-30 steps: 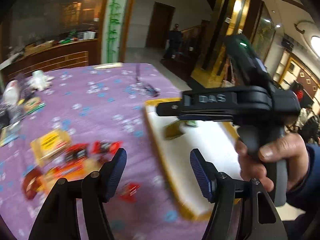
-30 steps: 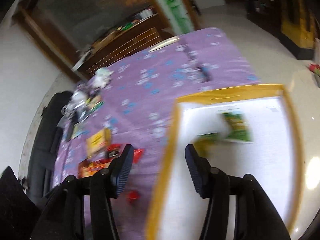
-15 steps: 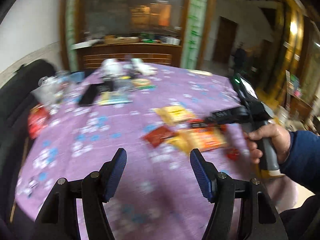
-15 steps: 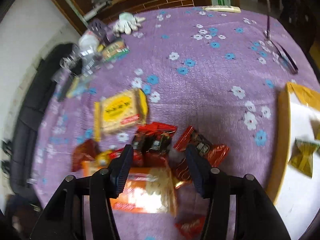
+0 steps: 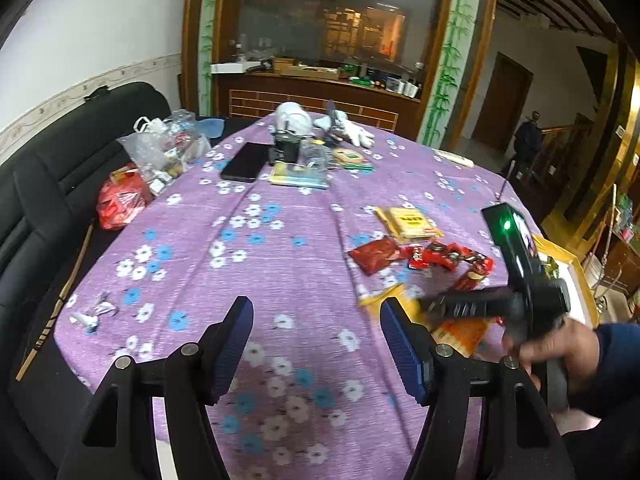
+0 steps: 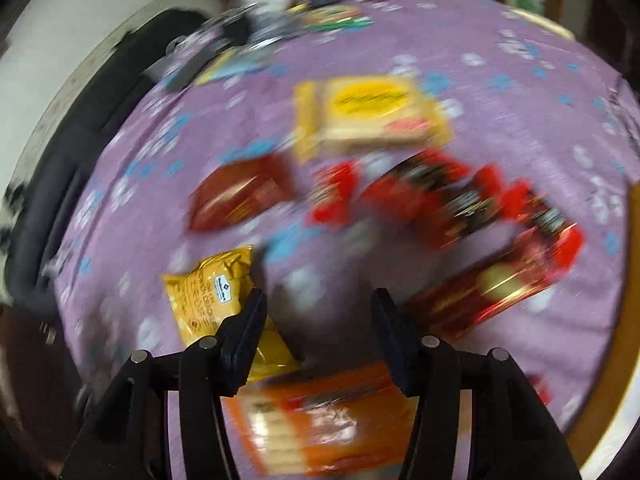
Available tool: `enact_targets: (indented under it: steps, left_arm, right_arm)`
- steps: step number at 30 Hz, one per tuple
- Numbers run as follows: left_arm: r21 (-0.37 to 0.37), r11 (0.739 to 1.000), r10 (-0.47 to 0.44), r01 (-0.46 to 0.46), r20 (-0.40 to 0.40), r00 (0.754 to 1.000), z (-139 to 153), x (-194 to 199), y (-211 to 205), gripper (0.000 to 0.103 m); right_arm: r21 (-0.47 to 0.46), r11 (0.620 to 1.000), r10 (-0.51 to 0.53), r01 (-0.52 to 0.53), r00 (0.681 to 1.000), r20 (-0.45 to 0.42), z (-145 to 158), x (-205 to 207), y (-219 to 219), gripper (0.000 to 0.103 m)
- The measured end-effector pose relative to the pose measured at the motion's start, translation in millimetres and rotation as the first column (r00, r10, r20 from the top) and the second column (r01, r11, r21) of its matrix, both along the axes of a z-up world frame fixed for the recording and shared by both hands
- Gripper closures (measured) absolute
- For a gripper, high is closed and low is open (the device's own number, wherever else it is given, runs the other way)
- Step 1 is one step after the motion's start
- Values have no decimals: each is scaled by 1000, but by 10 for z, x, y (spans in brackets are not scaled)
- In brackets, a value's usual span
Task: Organize snacks
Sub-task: 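Grasp the orange cracker pack with the right gripper while the left grasps the yellow cracker bag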
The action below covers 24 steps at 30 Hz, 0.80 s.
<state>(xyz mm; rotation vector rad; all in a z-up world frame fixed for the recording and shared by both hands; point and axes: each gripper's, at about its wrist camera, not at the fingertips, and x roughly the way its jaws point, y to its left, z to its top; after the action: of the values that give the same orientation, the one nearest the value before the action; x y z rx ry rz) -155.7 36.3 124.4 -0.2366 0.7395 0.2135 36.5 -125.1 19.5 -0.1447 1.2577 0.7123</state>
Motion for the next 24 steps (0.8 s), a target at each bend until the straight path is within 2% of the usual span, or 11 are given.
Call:
enact_targets:
  steps: [3, 5, 7, 10, 15, 17, 21, 22, 24]
  left_arm:
    - [10, 999, -40, 40, -1, 999, 41, 105, -143, 34]
    - [10, 997, -77, 77, -4, 997, 50, 192, -236, 34]
    - [11, 994, -110, 110, -10, 994, 64, 258, -314, 32]
    - [5, 988, -154, 154, -20, 988, 31, 330, -372, 25]
    - [-45, 975, -223, 220, -77, 972, -176, 440, -404, 24]
    - [-47, 962, -272, 268, -108, 956, -264, 508, -479, 24]
    - [6, 918, -387, 396, -194, 901, -433, 714, -730, 24]
    - [34, 913, -391, 408, -224, 893, -480, 772, -765, 23]
    - [36, 912, -386, 409, -268, 883, -573, 882, -758, 20]
  right_arm:
    - [65, 995, 77, -76, 997, -21, 102, -139, -1, 50]
    - [89, 993, 72, -72, 997, 2, 221, -138, -92, 50]
    - [106, 994, 25, -27, 999, 24, 330, -57, -248, 50]
    - [130, 990, -55, 50, 998, 41, 451, 70, -529, 50]
    - [176, 973, -162, 152, 986, 42, 530, 147, -939, 50]
    - [199, 961, -202, 191, 979, 38, 554, 138, -1160, 50]
    - [227, 940, -269, 255, 963, 32, 565, 95, -1433, 50]
    - [230, 937, -278, 264, 960, 30, 576, 81, -1484, 50]
    - [238, 932, -286, 272, 958, 26, 597, 28, -1562, 50]
